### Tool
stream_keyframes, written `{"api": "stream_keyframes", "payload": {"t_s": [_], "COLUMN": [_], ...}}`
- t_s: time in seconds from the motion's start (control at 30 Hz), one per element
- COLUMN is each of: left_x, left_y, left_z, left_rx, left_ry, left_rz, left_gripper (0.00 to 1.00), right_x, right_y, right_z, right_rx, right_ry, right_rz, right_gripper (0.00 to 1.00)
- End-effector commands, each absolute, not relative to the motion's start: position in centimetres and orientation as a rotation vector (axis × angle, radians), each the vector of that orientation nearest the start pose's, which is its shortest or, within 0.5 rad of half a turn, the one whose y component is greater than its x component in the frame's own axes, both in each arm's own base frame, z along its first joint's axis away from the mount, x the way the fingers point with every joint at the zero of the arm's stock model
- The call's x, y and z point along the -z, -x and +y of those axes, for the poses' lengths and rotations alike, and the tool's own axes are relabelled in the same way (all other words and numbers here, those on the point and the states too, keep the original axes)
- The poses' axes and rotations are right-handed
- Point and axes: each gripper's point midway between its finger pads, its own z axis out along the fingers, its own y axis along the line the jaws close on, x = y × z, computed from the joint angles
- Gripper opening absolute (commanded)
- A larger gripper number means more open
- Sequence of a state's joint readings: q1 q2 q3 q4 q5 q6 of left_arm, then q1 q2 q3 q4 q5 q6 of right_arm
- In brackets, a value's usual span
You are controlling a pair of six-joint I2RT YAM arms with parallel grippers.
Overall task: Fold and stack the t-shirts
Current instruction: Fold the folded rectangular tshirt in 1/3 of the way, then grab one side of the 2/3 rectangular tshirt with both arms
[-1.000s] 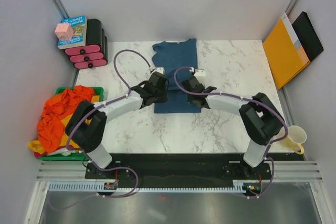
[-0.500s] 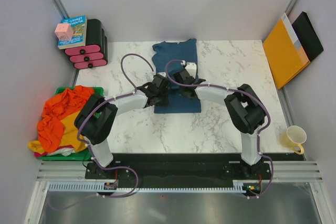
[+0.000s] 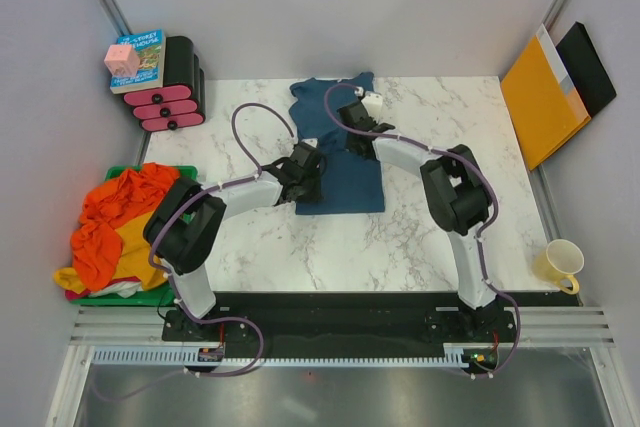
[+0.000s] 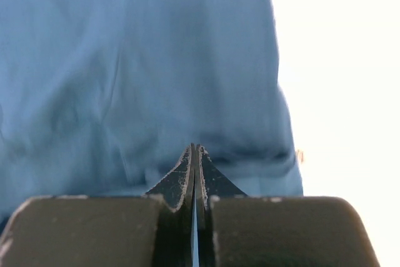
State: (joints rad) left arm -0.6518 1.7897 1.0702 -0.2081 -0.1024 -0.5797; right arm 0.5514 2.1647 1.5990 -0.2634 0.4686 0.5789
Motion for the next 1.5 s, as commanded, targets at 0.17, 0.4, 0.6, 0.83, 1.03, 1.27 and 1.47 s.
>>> {"api": "stream_keyframes", "payload": {"t_s": [0.17, 0.4, 0.6, 0.83, 1.03, 1.27, 1.47], "left_x": [-5.2, -8.5, -6.2, -3.7, -2.9, -3.2, -1.7], "left_y": [-34.3, -33.5, -31.2, -30.2, -30.2, -30.3, -29.1], "left_z": [-25.4, -23.5, -22.8, -22.5, -22.7, -22.8, -22.9], "left_rx": [0.360, 0.359, 0.392, 0.396, 0.397, 0.406, 0.431], "left_ry": [0.009, 0.026, 0.084, 0.123, 0.143, 0.153, 0.174], "left_rz": [2.456, 2.345, 2.407, 2.452, 2.466, 2.460, 2.510], "left_gripper": [0.17, 0.88, 0.92, 0.87, 0.86, 0.82, 0.60], "right_x": [-8.1, -13.7, -7.1, -3.1, -2.3, -2.5, -1.0], "right_y": [-52.0, -44.0, -36.5, -33.1, -32.6, -32.0, -30.0], "right_z": [21.9, 19.2, 16.7, 17.0, 17.3, 16.9, 16.6], "right_rx": [0.004, -0.155, -0.106, -0.102, -0.088, -0.086, -0.100], "right_ry": [-0.277, -0.309, -0.328, -0.314, -0.304, -0.290, -0.304], "right_rz": [2.201, 2.169, 2.300, 2.368, 2.382, 2.385, 2.436], "right_gripper": [0.11, 0.61, 0.62, 0.60, 0.59, 0.56, 0.46]}}
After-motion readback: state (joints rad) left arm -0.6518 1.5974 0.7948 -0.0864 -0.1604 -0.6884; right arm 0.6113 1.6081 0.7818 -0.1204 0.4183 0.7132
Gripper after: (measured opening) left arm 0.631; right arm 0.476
